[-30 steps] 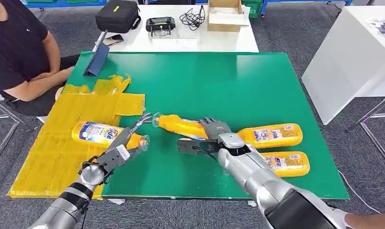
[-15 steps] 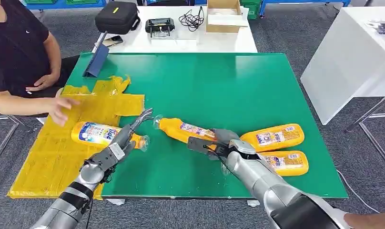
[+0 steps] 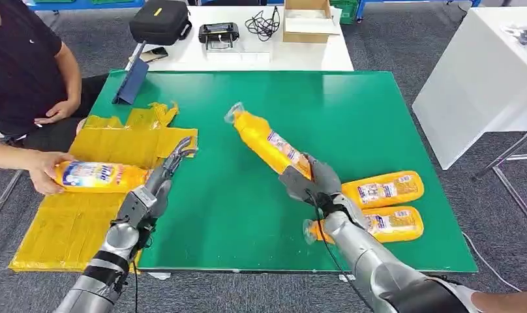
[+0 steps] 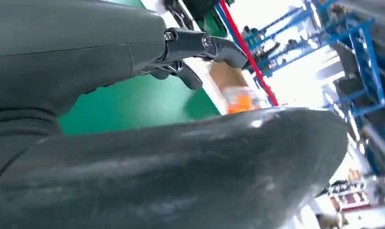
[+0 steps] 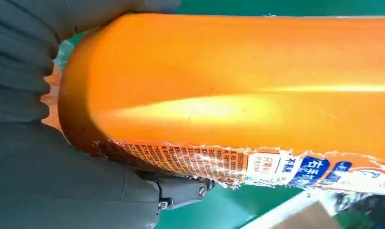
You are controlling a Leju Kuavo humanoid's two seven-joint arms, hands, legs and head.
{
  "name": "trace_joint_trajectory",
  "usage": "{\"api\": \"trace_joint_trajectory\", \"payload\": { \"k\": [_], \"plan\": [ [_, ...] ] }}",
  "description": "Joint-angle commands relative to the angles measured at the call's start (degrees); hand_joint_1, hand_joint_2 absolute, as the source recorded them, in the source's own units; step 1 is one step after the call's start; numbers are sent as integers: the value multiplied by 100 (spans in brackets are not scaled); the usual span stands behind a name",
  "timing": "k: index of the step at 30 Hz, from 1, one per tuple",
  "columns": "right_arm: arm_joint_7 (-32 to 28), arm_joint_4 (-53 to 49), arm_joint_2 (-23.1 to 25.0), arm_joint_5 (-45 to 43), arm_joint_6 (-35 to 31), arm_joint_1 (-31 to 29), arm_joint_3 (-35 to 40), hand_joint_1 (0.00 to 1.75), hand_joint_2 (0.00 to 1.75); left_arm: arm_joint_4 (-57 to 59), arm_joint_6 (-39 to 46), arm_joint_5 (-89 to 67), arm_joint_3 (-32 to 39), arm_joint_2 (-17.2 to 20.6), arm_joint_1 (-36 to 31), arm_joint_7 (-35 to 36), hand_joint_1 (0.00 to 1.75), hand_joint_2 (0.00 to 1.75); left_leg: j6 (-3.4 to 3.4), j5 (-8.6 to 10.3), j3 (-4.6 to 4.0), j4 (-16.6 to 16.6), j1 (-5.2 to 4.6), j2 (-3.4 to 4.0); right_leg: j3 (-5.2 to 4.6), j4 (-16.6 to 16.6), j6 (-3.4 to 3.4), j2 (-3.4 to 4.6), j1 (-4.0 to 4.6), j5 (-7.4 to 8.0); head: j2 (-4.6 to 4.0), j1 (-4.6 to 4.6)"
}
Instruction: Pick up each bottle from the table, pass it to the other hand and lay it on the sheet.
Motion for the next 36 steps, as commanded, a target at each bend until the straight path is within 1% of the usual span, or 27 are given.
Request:
{"api": "trace_joint_trajectory", "payload": {
  "k": [1, 5, 6, 7, 8, 10, 11, 13, 14, 15, 16, 17, 19, 20, 22, 25, 27, 28, 32, 36],
  "plan": [
    [-47, -50, -56, -39, -20, -60, -710, 175, 175, 214, -25, -21, 424, -317, -103, 28, 0, 0, 8, 0, -7, -3, -3, -10, -4, -2, 3, -11, -2, -1, 0, 0],
    [-47, -50, -56, -39, -20, -60, -710, 175, 175, 214, -25, -21, 424, -317, -103, 28, 0, 0, 6, -1, -13, -2, -1, -6, -12, -1, 3, -9, -2, -2, 0, 0],
    [-303, -143, -16, -179, -153, -7, -881, 175, 175, 237, -24, 19, 503, -355, -105, 90, 0, 0, 9, -1, -9, -5, -1, -7, -8, -4, 3, -11, 0, -2, 0, 0],
    [-799, -253, 31, -405, -319, 40, -1187, 175, 175, 207, -72, 161, 666, -443, -85, 191, 0, 0, 16, -2, 3, -14, 1, -9, 6, -16, 5, -16, 3, -1, 0, -2],
    [-1189, -379, 74, -509, -444, 76, -1364, 175, 175, 175, -190, 354, 798, -501, -62, 281, 0, 0, 7, -1, -17, -4, -1, -5, -15, -3, 2, -8, -1, -2, 0, 0],
    [-1739, -864, 186, -638, -523, 252, -1673, 175, 175, 112, -475, 851, 1053, -591, 36, 530, 0, 0, 8, -2, -15, -6, -1, 0, -16, -4, 2, -3, -1, -2, 0, 0],
    [-2015, -1245, 283, -703, -458, 386, -1772, 175, 175, 141, -727, 1271, 1186, -636, 82, 705, 0, 175, 6, -2, -20, -5, -3, 4, -22, -1, 2, 2, -3, -1, 0, 0],
    [-2096, -2051, 461, -674, -281, 708, -1721, 175, 175, 160, -1023, 1766, 1256, -596, 186, 921, 0, 175, 6, -5, -20, -7, -2, 12, -23, 0, 1, 10, -3, -2, 0, 0],
    [-2130, -2419, 524, -639, -183, 866, -1612, 175, 175, 206, -1307, 2171, 1270, -596, 243, 1103, 0, 175, 4, -4, -19, -7, 0, 18, -25, 0, 0, 13, -1, -1, 0, 0],
    [-2080, -2695, 580, -590, -143, 996, -1486, 175, 175, 230, -1401, 2382, 1263, -599, 295, 1220, 0, 175, 5, -7, -11, -12, 2, 19, -18, -4, 0, 13, 1, -3, 0, 0],
    [-1930, -2856, 624, -500, -38, 1078, -1268, 175, 175, 230, -1603, 2720, 1238, -601, 396, 1350, 0, 175, 4, -6, -12, -11, 2, 17, -19, -3, 0, 12, 1, -2, 0, 2],
    [-1921, -2922, 674, -474, 67, 1137, -1121, 175, 175, 200, -1761, 2933, 1210, -613, 493, 1431, 0, 175, 4, -4, -18, -10, 2, 16, -24, -2, 0, 11, 0, -2, 0, 0],
    [-1854, -2991, 738, -328, 318, 1271, -621, 175, 175, -54, -2025, 3357, 1042, -648, 736, 1562, 0, 175, 5, -5, -16, -14, 1, 18, -25, -3, 0, 13, -1, -2, 0, -2],
    [-1843, -3026, 785, -208, 292, 1357, -396, 175, 175, -204, -2091, 3567, 961, -665, 856, 1674, 0, 175, 7, -8, -7, -17, 3, 18, -17, -7, 1, 12, 2, -5, 0, 0],
    [-1833, -3095, 865, 8, 213, 1540, 47, 175, 175, -531, -2079, 3706, 770, -688, 1081, 1718, 0, 175, 6, -6, -22, -11, 5, 15, -28, -3, 1, 11, 3, -3, 0, 0],
    [-1899, -3268, 903, 394, -14, 1788, 652, 175, 175, -850, -1948, 3659, 563, -686, 1233, 1711, 0, 175, 7, -9, -20, -10, 8, 19, -26, -4, 1, 12, 6, -5, 0, 0],
    [-1836, -3330, 890, 487, -66, 1836, 804, 175, 175, -887, -1892, 3669, 519, -664, 1251, 1707, 0, 175, 4, -3, -34, -7, 5, 5, -36, -2, 0, 0, 4, -4, 0, 0],
    [-1823, -3361, 872, 490, -15, 1846, 895, 175, 175, -901, -1878, 3680, 498, -651, 1264, 1704, 0, 175, 7, -6, -27, -9, 6, 2, -29, -4, 1, -5, 5, -8, 0, 0],
    [-1630, -3139, 892, 554, 154, 1805, 1237, 175, 175, -1034, -1872, 3721, 457, -638, 1373, 1672, 0, 175, 6, -3, -35, -8, 5, 5, -34, -4, 1, 2, 3, -3, 0, 2],
    [-1532, -2813, 915, 425, 312, 1704, 1261, 175, 175, -1092, -1934, 3757, 413, -643, 1413, 1642, 0, 175, 4, -2, -34, -8, 5, 2, -33, -5, 0, -1, 4, -3, 0, 2]
  ]
}}
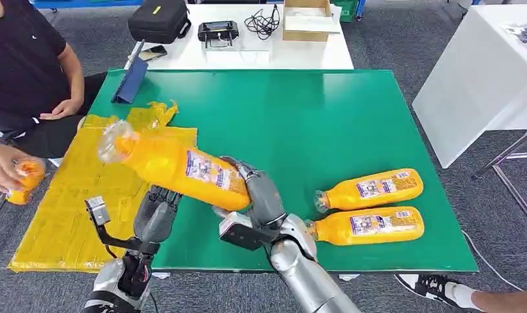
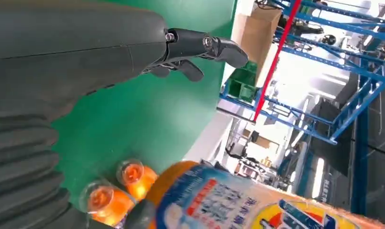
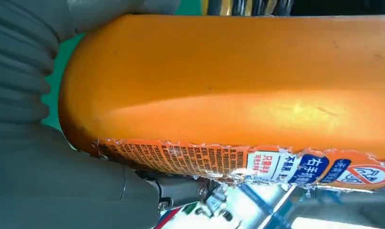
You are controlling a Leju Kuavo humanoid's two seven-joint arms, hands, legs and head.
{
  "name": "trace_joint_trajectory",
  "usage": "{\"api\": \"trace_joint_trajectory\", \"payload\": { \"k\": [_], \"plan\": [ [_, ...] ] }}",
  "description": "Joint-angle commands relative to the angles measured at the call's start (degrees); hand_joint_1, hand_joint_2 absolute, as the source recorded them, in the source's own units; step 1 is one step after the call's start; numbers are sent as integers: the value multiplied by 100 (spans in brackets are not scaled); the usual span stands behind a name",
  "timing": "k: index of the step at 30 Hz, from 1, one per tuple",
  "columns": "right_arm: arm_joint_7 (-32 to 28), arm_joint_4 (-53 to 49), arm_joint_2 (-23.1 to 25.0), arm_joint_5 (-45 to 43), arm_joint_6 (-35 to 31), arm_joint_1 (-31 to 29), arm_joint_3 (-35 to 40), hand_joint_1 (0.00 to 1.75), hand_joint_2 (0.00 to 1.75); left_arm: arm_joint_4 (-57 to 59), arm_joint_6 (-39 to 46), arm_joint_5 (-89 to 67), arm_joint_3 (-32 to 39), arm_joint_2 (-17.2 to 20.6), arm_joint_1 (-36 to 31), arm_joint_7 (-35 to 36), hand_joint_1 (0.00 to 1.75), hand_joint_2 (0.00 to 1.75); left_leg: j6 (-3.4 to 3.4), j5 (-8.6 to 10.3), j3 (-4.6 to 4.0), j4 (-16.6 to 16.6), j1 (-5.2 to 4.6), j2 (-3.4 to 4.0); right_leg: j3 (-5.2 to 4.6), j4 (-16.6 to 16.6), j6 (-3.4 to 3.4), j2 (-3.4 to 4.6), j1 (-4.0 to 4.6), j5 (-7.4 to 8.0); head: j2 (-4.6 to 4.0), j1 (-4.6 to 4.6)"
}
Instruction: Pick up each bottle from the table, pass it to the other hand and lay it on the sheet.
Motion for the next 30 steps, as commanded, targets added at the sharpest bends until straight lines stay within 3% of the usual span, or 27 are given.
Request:
{"api": "trace_joint_trajectory", "payload": {
  "k": [1, 6, 30],
  "plan": [
    [203, 461, -104, -183, 312, -228, 683, 175, 175, -239, -43, 42, -217, -15, 123, -30, 0, 175, 7, -1, 13, -8, 0, -6, 14, -8, 2, -8, 1, -2, 0, 0],
    [290, 754, -35, -201, 622, -227, 826, 175, 175, -326, -73, 34, -191, -52, 93, -96, 0, 175, 5, -1, 9, -5, -1, -4, 8, -4, 2, -4, 0, -2, 0, 0],
    [318, 765, -80, -337, 726, -151, 759, 175, 175, -510, -137, -107, -125, -128, 155, -250, 0, 175, 7, 0, 9, -5, -1, -11, 10, -5, 3, -12, 0, -2, 0, 0]
  ]
}}
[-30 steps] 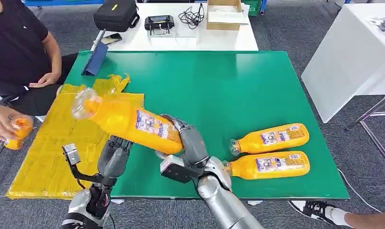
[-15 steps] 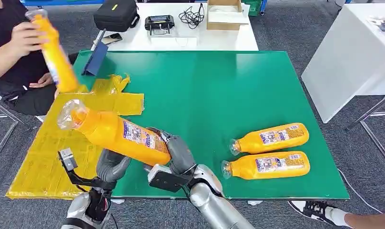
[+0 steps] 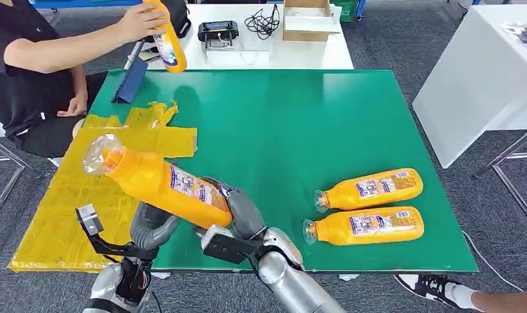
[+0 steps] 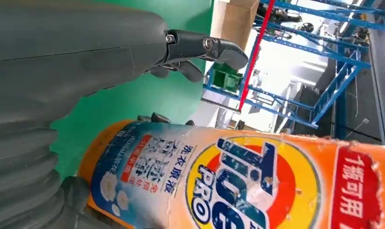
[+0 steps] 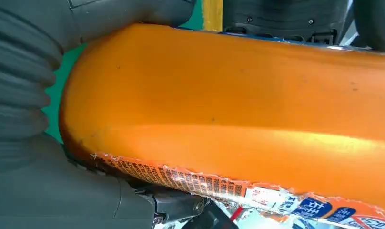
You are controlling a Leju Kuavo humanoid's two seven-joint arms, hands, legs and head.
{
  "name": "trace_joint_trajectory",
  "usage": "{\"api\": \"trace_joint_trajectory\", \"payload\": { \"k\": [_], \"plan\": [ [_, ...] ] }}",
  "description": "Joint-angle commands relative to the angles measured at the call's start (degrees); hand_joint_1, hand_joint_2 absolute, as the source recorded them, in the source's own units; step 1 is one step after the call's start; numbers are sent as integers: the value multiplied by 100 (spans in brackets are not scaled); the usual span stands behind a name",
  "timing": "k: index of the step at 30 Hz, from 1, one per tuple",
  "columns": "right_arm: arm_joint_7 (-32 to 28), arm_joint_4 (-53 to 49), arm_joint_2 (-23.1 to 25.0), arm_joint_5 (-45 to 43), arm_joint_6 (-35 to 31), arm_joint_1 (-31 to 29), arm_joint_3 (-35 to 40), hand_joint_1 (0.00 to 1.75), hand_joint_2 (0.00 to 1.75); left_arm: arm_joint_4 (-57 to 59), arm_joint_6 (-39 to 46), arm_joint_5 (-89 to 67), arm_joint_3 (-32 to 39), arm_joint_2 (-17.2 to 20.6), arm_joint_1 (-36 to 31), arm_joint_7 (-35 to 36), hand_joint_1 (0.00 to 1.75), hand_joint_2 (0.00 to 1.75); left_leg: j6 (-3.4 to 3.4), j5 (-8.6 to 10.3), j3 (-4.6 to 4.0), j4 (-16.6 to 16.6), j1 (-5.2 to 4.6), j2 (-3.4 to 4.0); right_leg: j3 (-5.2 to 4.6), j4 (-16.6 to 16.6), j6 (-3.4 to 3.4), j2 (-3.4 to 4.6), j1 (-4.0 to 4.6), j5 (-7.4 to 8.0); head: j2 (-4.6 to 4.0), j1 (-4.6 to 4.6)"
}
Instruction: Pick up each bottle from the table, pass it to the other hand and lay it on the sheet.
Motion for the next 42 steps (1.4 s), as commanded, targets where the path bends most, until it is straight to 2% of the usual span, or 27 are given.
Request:
{"api": "trace_joint_trajectory", "payload": {
  "k": [1, 12, 25, 30, 34, 35, 36, 42],
  "plan": [
    [1, 234, -197, -33, -17, -126, 71, 175, 175, -38, -20, -45, 27, -124, -46, -20, 0, 175, 10, -2, 16, -8, 0, -11, 21, -10, 4, -14, 1, -4, 0, 0],
    [78, 430, -181, -47, 140, -199, -23, 175, 175, -39, -60, -60, 10, -145, -62, -18, 0, 175, 10, 0, 17, -10, -1, -14, 22, -12, 4, -17, 1, -3, 0, 0],
    [268, 677, -127, -190, 298, -189, 473, 175, 175, -106, -18, -237, -25, -165, -18, -57, 0, 175, 9, -1, 18, -11, -2, -7, 20, -11, 4, -10, 0, -3, 0, 0],
    [350, 764, -127, -269, 358, -214, 690, 175, 175, -128, 51, -370, -26, -178, -40, -121, 0, 175, 9, -2, 17, -11, 0, -8, 21, -13, 3, -11, 2, -2, 0, 0],
    [613, 744, -127, -477, 495, -237, 1453, 175, 175, -147, 415, -1057, -83, -169, -54, -315, 0, 175, 8, -2, 16, -9, 0, -7, 19, -9, 2, -9, 1, -4, 0, 0],
    [657, 714, -127, -550, 474, -245, 1580, 175, 175, -135, 462, -1165, -96, -167, -63, -361, 52, 175, 8, -3, 16, -9, 0, -6, 18, -10, 2, -9, 2, -3, 0, 0],
    [674, 678, -127, -581, 477, -245, 1653, 175, 175, -153, 508, -1267, -110, -163, -65, -408, 175, 175, 5, -1, 7, -5, -1, -3, 8, -5, 2, -5, 0, -2, 0, 0],
    [704, 751, -127, -835, 408, -393, 1897, 175, 175, -353, 657, -1786, -180, -190, -16, -741, 175, 175, 6, -1, 5, -3, 0, -6, 7, -5, 3, -8, 1, -2, 0, 0]
  ]
}}
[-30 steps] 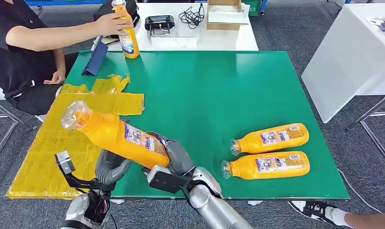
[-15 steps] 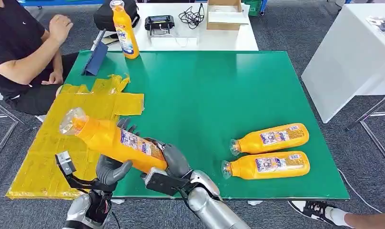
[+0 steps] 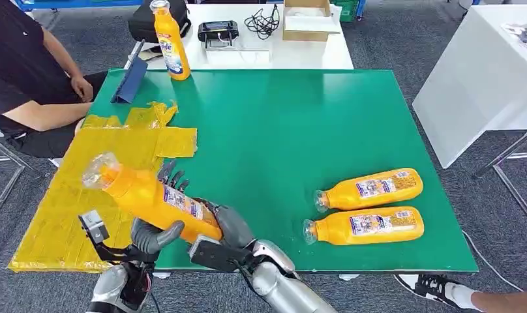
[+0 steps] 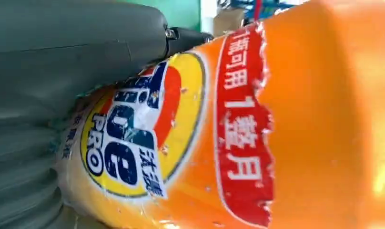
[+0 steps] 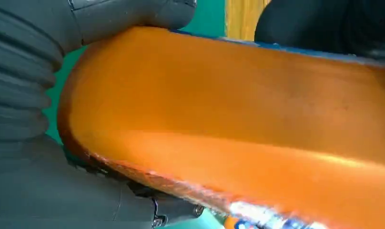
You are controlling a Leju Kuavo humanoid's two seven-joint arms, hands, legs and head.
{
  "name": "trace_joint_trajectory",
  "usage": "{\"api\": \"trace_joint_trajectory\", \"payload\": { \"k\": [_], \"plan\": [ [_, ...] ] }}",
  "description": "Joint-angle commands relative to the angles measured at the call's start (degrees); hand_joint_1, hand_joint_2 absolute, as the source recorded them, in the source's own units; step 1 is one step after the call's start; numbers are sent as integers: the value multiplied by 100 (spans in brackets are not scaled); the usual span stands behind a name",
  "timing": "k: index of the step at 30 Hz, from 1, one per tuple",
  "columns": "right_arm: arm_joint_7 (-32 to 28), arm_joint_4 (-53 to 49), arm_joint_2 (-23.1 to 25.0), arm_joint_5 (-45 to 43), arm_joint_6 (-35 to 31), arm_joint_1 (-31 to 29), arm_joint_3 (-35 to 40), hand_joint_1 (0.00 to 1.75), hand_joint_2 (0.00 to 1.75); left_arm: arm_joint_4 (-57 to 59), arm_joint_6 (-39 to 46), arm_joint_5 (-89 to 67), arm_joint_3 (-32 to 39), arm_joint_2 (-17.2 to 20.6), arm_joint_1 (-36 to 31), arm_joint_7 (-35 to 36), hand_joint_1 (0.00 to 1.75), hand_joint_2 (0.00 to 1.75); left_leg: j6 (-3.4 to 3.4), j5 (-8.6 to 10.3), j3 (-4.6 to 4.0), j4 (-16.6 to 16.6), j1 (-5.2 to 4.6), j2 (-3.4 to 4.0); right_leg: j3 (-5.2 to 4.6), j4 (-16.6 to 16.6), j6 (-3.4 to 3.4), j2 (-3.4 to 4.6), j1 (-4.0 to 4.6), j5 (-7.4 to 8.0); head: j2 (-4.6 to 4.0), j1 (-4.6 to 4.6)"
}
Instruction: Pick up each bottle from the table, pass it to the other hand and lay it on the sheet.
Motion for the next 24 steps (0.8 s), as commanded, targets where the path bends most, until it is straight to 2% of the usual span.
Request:
{"api": "trace_joint_trajectory", "payload": {
  "k": [1, 11, 14, 16, 17, 19, 21, 22, 24],
  "plan": [
    [22, 358, -124, -184, -20, -337, 931, 175, 175, -84, 174, -431, -160, -90, -146, -199, 175, 175, 6, 0, 6, -3, -1, -8, 9, -4, 2, -10, 0, -2, 0, -2],
    [-51, 443, -124, -197, -74, -402, 775, 175, 175, -135, 221, -539, -134, -100, -130, -248, 175, 175, 6, 0, 8, -5, -1, -12, 11, -6, 2, -14, 1, -3, 0, -2],
    [-119, 431, -124, -88, -166, -444, 453, 175, 175, -241, 459, -891, -116, -100, -113, -390, 175, 175, 7, 0, 6, -3, -1, -12, 10, -5, 3, -14, 1, -2, 0, -2],
    [-171, 330, -143, 151, -391, -457, 57, 175, 175, -331, 910, -1440, -108, -95, -150, -547, 175, 175, 8, 0, 8, -3, 0, -15, 14, -7, 3, -18, 2, -3, 0, 0],
    [-176, 190, -181, 330, -736, -427, -76, 0, 175, -405, 1323, -1894, -95, -96, -159, -654, 175, 175, 7, 0, 3, -1, 1, -15, 9, -5, 3, -18, 2, -2, 0, -2],
    [48, -184, -364, 537, -539, -392, -416, 0, 175, -571, 2526, -3139, -65, -70, -184, -870, 175, 175, 9, 0, 3, 1, -1, -22, 11, -3, 4, -25, 1, -4, 0, 0],
    [80, -671, -692, 772, -452, -313, -663, 0, 175, -640, 4495, -5016, -56, 10, -129, -830, 175, 175, 11, 1, 4, 0, -1, -26, 14, -6, 5, -28, 1, -3, 0, -2],
    [117, -923, -866, 906, -500, -262, -738, 0, 0, -562, 4987, -5572, -8, 76, -96, -653, 175, 175, 11, 2, 1, 0, -1, -27, 13, -7, 5, -29, 1, -2, 0, 0],
    [265, -1521, -1305, 1160, -446, -153, -875, 0, 0, -205, 5621, -6341, 224, 286, -20, -209, 175, 175, 12, 3, 9, -6, -2, -23, 18, -11, 5, -26, 0, -1, 0, 0]
  ]
}}
